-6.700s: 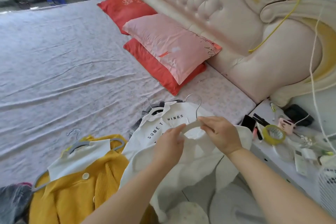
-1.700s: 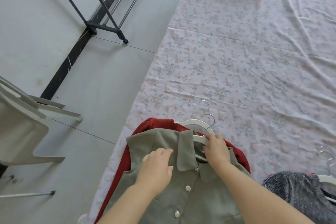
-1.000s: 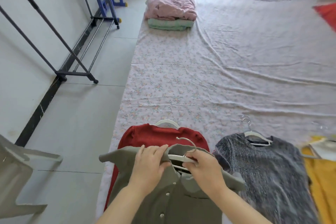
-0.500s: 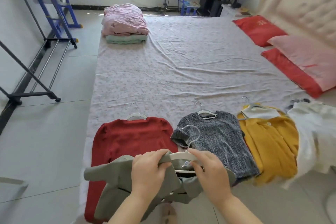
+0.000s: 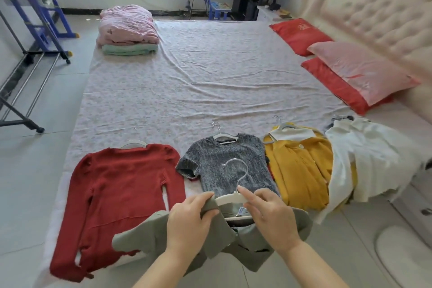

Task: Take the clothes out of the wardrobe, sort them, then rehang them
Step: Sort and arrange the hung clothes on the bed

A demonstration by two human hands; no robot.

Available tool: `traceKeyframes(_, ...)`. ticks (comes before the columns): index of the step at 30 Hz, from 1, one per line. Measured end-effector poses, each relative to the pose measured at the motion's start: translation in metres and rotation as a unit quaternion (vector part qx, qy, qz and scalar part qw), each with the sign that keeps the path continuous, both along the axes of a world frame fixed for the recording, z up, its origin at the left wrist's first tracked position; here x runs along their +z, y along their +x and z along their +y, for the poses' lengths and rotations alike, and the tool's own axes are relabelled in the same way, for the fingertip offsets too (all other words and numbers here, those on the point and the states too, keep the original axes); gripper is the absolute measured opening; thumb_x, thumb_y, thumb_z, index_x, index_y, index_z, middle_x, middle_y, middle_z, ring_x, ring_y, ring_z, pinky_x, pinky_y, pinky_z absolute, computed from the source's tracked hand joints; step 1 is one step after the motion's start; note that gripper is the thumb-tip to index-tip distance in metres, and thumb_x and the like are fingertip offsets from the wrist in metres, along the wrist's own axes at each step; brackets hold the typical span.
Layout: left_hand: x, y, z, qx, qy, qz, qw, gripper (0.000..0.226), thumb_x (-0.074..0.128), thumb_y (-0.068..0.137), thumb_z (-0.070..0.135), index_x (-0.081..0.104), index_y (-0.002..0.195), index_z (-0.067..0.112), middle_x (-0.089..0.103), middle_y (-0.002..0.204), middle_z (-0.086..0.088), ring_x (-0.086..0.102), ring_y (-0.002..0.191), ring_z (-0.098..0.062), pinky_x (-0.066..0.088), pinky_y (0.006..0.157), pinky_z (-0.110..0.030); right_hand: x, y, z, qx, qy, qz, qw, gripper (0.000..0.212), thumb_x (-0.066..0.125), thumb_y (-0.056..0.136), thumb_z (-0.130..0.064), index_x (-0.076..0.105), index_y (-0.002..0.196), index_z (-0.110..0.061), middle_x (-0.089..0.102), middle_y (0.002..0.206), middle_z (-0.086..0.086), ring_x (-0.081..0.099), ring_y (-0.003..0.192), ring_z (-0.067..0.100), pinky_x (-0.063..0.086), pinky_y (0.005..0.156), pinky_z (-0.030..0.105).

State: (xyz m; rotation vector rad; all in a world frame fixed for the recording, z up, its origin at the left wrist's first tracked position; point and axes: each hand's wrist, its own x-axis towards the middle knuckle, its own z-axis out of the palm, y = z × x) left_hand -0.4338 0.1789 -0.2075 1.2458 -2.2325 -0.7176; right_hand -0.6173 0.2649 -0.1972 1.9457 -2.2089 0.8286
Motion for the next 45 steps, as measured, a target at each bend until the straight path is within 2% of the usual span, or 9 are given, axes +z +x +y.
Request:
traceKeyframes(5, 0.010, -0.068, 0.032, 0.010, -0.035, -0.009, 0.999, 0.035, 0.068, 0.067, 0.030, 0.069, 0.100, 0.020, 0.071, 0.088, 0.004, 0.066, 0.069, -0.019, 0.048, 0.065, -0.029, 0.002, -0.075, 0.020, 0.027, -0.002, 0.002, 1.000, 0.036, 0.060, 0.080, -0.025, 0.063, 0.115, -0.031, 0.057, 0.071, -0.010, 0.048, 0.056, 0.004, 0.038, 0.045, 0.010)
traceKeyframes(10, 0.013, -0.114, 0.042, 0.021, 0.014, -0.003, 1.000, 0.038, 0.066, 0.082, 0.022, 0.061, 0.119, 0.017, 0.067, 0.111, -0.001, 0.062, 0.098, -0.024, 0.042, 0.085, -0.030, 0.002, -0.130, 0.016, 0.042, 0.004, -0.005, 0.999, 0.042, 0.066, 0.074, -0.020, 0.065, 0.114, -0.033, 0.058, 0.071, -0.010, 0.052, 0.058, 0.008, 0.043, 0.041, 0.017)
traceKeyframes(14, 0.015, -0.136, 0.028, 0.034, 0.024, 0.001, 0.999, 0.040, 0.066, 0.083, 0.017, 0.059, 0.123, 0.017, 0.065, 0.114, -0.002, 0.060, 0.102, -0.026, 0.043, 0.090, -0.035, 0.002, -0.155, -0.008, 0.053, -0.001, -0.006, 0.999, 0.042, 0.066, 0.072, -0.020, 0.066, 0.111, -0.034, 0.059, 0.071, -0.008, 0.054, 0.057, 0.011, 0.044, 0.039, 0.019)
traceKeyframes(23, 0.007, -0.172, -0.065, 0.028, 0.033, -0.003, 0.999, 0.041, 0.062, 0.086, 0.019, 0.055, 0.126, 0.019, 0.062, 0.122, -0.002, 0.057, 0.110, -0.024, 0.037, 0.095, -0.033, -0.003, -0.190, -0.099, 0.045, 0.015, -0.015, 0.999, 0.039, 0.066, 0.073, -0.021, 0.067, 0.109, -0.033, 0.058, 0.072, -0.006, 0.054, 0.056, 0.014, 0.041, 0.035, 0.025)
traceKeyframes(29, -0.012, -0.194, -0.144, 0.022, 0.074, -0.028, 0.997, 0.041, 0.057, 0.089, 0.023, 0.051, 0.129, 0.023, 0.059, 0.125, 0.000, 0.055, 0.111, -0.024, 0.037, 0.097, -0.033, -0.019, -0.208, -0.174, 0.033, 0.047, -0.042, 0.997, 0.037, 0.063, 0.073, -0.021, 0.067, 0.108, -0.032, 0.057, 0.072, -0.006, 0.050, 0.063, 0.011, 0.032, 0.039, 0.014)
traceKeyframes(32, -0.025, -0.201, -0.172, 0.035, 0.094, -0.044, 0.994, 0.041, 0.057, 0.089, 0.023, 0.051, 0.130, 0.025, 0.058, 0.125, 0.001, 0.055, 0.110, -0.023, 0.037, 0.097, -0.033, -0.033, -0.213, -0.204, 0.033, 0.064, -0.045, 0.996, 0.037, 0.067, 0.072, -0.017, 0.068, 0.107, -0.030, 0.058, 0.072, -0.004, 0.056, 0.059, 0.015, 0.039, 0.040, 0.023)
traceKeyframes(37, -0.053, -0.215, -0.217, 0.049, 0.135, -0.075, 0.987, 0.040, 0.055, 0.090, 0.024, 0.049, 0.129, 0.027, 0.058, 0.124, 0.005, 0.054, 0.111, -0.021, 0.035, 0.096, -0.032, -0.062, -0.227, -0.252, 0.033, 0.141, -0.095, 0.985, 0.042, 0.069, 0.080, -0.011, 0.064, 0.115, -0.035, 0.059, 0.080, -0.002, 0.058, 0.072, 0.020, 0.048, 0.051, 0.036)
traceKeyframes(40, -0.072, -0.227, -0.241, 0.068, 0.157, -0.089, 0.981, 0.041, 0.054, 0.089, 0.024, 0.049, 0.129, 0.028, 0.057, 0.126, 0.006, 0.052, 0.114, -0.020, 0.034, 0.097, -0.032, -0.083, -0.235, -0.281, 0.032, 0.189, -0.126, 0.973, 0.042, 0.063, 0.085, -0.016, 0.059, 0.120, -0.041, 0.053, 0.085, -0.008, 0.055, 0.080, 0.016, 0.049, 0.061, 0.036)
traceKeyframes(45, -0.106, -0.242, -0.274, 0.094, 0.181, -0.110, 0.973, 0.044, 0.052, 0.090, 0.019, 0.045, 0.134, 0.022, 0.053, 0.130, 0.005, 0.047, 0.121, -0.015, 0.032, 0.101, -0.028, -0.132, -0.248, -0.326, 0.044, 0.234, -0.125, 0.963, 0.041, 0.061, 0.087, -0.018, 0.058, 0.122, -0.039, 0.056, 0.091, -0.003, 0.056, 0.082, 0.019, 0.045, 0.062, 0.033)
